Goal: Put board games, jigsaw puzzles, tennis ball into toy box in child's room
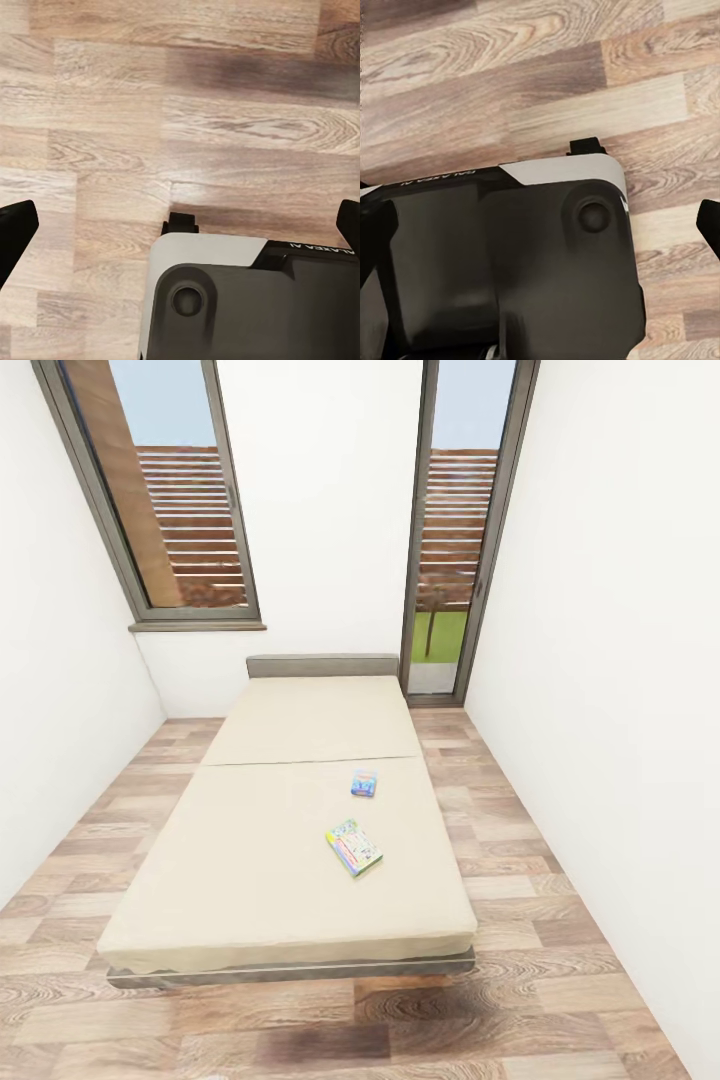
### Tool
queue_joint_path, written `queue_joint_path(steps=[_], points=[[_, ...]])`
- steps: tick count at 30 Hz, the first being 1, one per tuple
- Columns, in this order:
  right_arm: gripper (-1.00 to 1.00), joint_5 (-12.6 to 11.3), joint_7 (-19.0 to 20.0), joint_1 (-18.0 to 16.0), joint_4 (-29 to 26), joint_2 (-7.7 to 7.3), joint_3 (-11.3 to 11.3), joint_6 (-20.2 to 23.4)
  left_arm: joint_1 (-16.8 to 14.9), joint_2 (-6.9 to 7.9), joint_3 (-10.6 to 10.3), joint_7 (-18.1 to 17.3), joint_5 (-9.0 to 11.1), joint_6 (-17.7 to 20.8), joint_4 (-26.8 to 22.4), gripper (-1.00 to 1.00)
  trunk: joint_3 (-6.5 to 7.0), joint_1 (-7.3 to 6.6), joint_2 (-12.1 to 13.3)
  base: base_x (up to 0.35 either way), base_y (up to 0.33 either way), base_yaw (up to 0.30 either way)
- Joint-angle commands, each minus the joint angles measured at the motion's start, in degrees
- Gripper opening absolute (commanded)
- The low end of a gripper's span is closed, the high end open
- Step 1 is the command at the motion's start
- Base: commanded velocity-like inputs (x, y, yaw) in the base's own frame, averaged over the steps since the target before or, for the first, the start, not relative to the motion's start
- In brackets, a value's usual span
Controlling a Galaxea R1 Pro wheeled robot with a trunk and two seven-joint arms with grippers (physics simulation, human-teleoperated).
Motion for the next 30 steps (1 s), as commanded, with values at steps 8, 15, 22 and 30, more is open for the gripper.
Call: queue_joint_path(steps=[8,15,22,30], points=[[1.00,-0.4,0.0,0.0,0.0,0.03,-0.4,-0.4,0.0,0.05,0.3,-0.3,0.4,0.4,-0.3,1.00,-0.11,0.03,-0.1,0.000,0.000,0.000],[1.00,-0.3,0.5,0.0,-0.1,-0.14,-0.2,-0.9,0.0,2.61,0.8,-12.9,0.5,2.2,-1.4,1.00,-0.11,0.03,-0.1,0.000,0.000,0.000],[1.00,-0.2,1.0,-1.2,-0.5,-0.47,-0.2,1.8,0.0,9.25,0.9,-35.7,0.6,14.5,-11.7,1.00,-0.11,0.03,-0.1,0.000,0.000,0.000],[1.00,-0.4,2.1,-3.4,-14.6,-0.50,-0.3,16.9,0.0,11.76,1.4,-55.4,0.5,32.3,-29.6,1.00,-0.11,0.03,-0.1,0.000,0.000,0.000]])
